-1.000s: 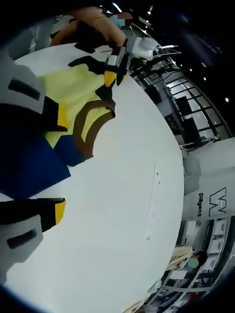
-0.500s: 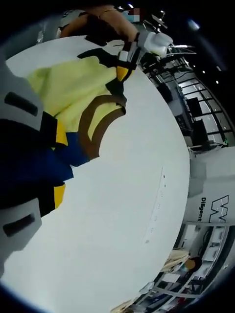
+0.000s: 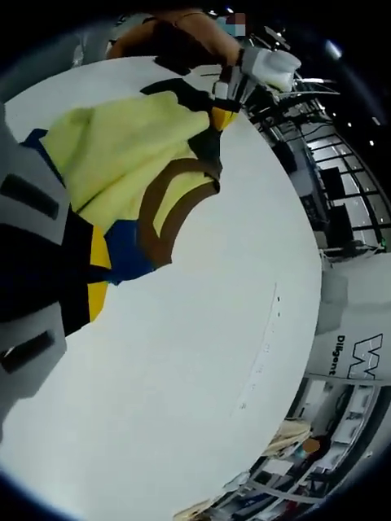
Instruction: Fold the garment on the visible template until the final outline fits inside the template.
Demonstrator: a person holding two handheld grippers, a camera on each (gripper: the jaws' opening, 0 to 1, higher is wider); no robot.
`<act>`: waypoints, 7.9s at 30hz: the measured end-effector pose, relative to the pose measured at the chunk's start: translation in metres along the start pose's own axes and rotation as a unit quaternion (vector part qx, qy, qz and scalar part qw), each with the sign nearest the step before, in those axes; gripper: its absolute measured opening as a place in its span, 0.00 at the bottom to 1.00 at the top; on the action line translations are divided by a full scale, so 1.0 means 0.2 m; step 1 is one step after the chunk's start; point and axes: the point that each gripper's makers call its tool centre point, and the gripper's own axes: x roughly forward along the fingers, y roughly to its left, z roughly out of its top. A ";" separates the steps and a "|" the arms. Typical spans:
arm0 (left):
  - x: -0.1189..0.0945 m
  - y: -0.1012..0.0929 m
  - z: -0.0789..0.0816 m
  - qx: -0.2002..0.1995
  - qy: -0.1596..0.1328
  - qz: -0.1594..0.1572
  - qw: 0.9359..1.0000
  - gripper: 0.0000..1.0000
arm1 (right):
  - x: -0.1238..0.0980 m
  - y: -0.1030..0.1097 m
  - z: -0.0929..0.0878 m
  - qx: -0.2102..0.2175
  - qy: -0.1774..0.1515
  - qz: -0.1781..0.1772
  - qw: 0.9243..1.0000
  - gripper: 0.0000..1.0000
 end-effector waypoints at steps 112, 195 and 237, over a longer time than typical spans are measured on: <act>0.03 -0.06 0.43 -0.056 -0.123 -0.024 0.991 0.89 | 0.10 0.07 0.50 0.028 -0.138 0.000 0.990 0.86; -0.08 -0.31 -0.16 0.012 -0.121 -0.056 0.991 0.02 | -0.22 0.07 -0.09 0.003 -0.120 -0.061 0.991 0.00; -0.20 -0.18 -0.03 0.007 -0.157 -0.024 0.987 0.00 | -0.46 -0.54 0.01 -0.056 -0.067 -0.178 0.980 0.00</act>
